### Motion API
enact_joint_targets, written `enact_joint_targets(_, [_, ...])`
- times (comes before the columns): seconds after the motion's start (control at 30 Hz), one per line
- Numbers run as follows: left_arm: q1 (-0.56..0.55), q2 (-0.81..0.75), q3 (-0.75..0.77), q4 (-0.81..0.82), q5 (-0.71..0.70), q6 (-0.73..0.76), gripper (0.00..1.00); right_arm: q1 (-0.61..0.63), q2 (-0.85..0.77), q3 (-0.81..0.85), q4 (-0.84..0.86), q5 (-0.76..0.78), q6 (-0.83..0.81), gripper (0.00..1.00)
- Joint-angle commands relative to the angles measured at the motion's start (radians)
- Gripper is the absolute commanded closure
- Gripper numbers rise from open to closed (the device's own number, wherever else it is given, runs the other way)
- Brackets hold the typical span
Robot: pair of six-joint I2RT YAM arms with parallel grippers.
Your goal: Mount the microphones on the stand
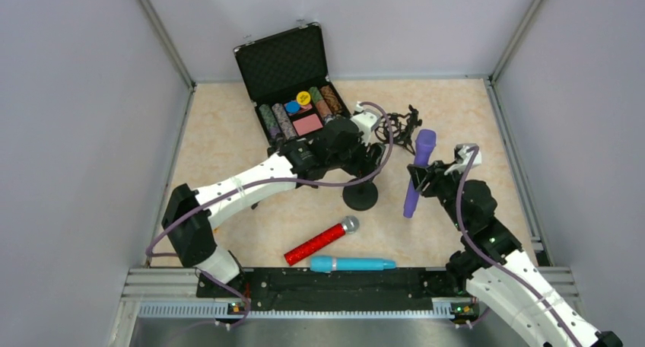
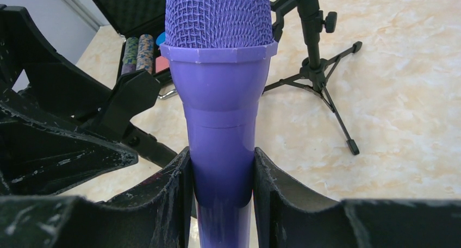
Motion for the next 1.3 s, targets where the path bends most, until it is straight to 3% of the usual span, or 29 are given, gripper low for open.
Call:
enact_joint_targets(0.0, [-0.009, 0.01, 0.06, 0.006, -0.058, 0.018, 0.1, 0.013, 0.022, 0.045, 0.081, -0.039, 0.012, 1.0])
enact_joint_targets(0.17, [-0.014, 0.034, 0.075, -0.003, -0.034, 0.027, 0.28, 0.012, 0.053, 0.059, 0.084, -0.044, 0.003, 1.0])
enact_joint_targets(0.3, [-0.026, 0.046, 0.085, -0.02, 0.012, 0.086, 0.79, 0.013, 0.088, 0.078, 0.119, -0.049, -0.038, 1.0])
enact_joint_targets(0.43, [-0.037, 0.05, 0.084, -0.037, 0.069, 0.16, 1.0, 0.013, 0.155, 0.144, 0.125, -0.024, -0.127, 1.0])
enact_joint_targets(0.77, [-0.038, 0.06, 0.058, -0.046, 0.352, 0.366, 1.0, 0.013, 0.257, 0.23, 0.282, -0.005, -0.27, 1.0])
enact_joint_targets(1.27, [-0.038, -0.001, 0.039, -0.122, 0.58, 0.629, 1.0, 0.011, 0.221, 0.244, 0.337, -0.059, -0.345, 1.0])
